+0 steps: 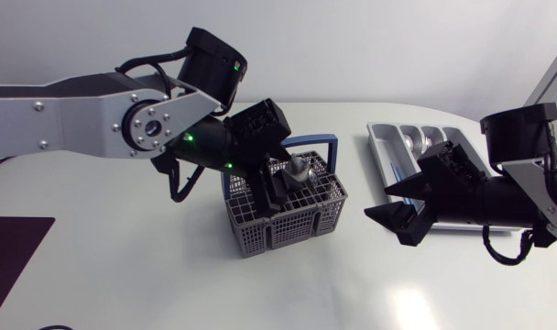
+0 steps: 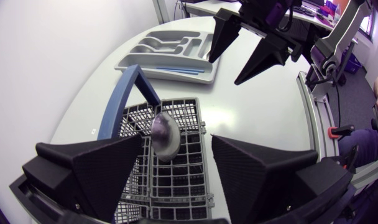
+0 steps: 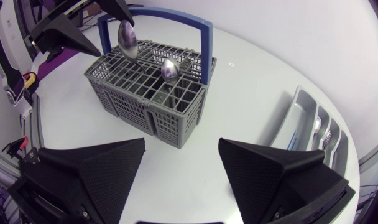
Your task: Unload the cutlery basket into the drawer organizer.
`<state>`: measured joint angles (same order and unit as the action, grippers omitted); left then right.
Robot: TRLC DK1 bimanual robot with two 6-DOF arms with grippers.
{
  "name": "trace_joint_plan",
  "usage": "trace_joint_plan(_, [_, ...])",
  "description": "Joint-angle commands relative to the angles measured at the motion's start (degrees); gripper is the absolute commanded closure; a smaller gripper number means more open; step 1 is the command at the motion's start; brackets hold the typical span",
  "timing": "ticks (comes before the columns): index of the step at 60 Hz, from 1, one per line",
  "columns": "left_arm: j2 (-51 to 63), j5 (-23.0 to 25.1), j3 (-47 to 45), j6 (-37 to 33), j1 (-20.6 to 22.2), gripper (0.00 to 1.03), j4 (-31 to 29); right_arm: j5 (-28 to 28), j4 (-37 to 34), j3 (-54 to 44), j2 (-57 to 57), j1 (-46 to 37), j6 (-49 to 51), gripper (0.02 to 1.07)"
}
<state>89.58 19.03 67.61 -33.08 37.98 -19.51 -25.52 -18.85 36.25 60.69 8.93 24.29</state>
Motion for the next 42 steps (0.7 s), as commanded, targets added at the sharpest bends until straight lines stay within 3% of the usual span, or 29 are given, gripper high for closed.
trace_joint_plan(1, [2.70,-0.39,1.64,-0.67,-0.18,0.14,-0.44,-0.06,0.66,-1.71,-0.13,0.39,0.75,0.21])
trace_joint_plan(11, [4.02,0.31,2.70,-0.49,0.43,0.28,-0.80,0.03,0.75,-1.71,-0.04,0.39,0.75,0.21])
trace_joint_plan(24, [4.73,5.76,4.19,0.74,-0.89,0.54,-2.03,0.03,1.27,-2.15,0.31,0.39,0.93,0.21])
trace_joint_plan(35, [5.17,6.73,4.98,0.82,-0.89,0.79,-2.64,0.03,1.45,-2.06,0.49,0.48,0.93,0.21])
trace_joint_plan(42, [5.60,6.73,5.33,0.91,-0.80,0.88,-2.64,0.03,1.54,-2.24,0.57,0.48,1.02,0.21])
